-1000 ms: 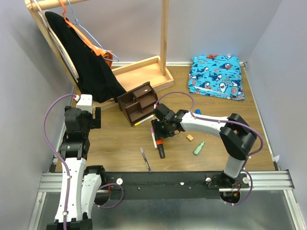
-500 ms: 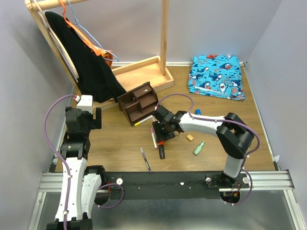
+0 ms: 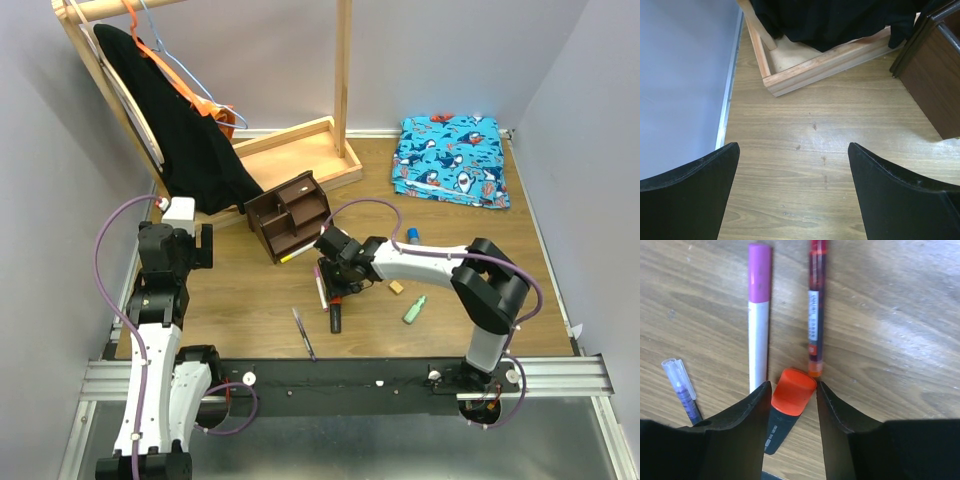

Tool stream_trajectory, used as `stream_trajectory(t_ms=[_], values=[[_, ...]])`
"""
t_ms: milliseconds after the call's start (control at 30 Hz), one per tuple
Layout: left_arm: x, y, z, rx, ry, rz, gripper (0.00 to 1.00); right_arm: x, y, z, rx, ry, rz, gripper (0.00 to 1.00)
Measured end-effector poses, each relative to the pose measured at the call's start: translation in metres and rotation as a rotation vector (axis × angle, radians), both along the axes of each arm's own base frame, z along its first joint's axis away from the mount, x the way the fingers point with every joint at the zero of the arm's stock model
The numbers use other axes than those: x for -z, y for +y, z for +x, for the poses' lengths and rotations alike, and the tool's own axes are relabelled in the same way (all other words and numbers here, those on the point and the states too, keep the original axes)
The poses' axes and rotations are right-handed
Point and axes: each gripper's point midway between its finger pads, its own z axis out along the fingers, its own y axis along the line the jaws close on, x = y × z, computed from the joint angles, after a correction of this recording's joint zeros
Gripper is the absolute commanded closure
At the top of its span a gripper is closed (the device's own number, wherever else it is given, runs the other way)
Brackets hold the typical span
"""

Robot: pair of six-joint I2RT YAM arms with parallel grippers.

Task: Sort the stationery into containers
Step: Pick up the stationery from the center of the board, then place the stationery in the storage box.

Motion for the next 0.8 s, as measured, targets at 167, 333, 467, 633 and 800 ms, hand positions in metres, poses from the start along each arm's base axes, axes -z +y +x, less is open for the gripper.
stream_trajectory(t_ms=[167, 333, 467, 633, 800], values=[[0.004, -0.001, 0.003, 0.001, 0.015, -0.009, 0.01, 0.007, 0.003, -0.011, -0.018, 0.008, -0.014, 0.74], [0.004, -0.001, 0.004, 0.003, 0.015, -0.008, 0.01, 0.004, 0.005, -0.012, -0.014, 0.0, 0.002, 0.93], [0.002, -0.001, 0.008, 0.009, 0.016, -0.007, 0.01, -0.002, 0.004, -0.011, -0.029, -0.017, -0.002, 0.99], [-0.006, -0.003, 0.011, 0.027, 0.001, 0.0, 0.01, -0.025, -0.003, -0.011, -0.118, -0.039, -0.077, 0.99], [-0.016, -0.005, 0.015, 0.045, -0.026, 0.008, 0.01, -0.107, 0.035, 0.026, -0.186, -0.22, 0.034, 0.99]])
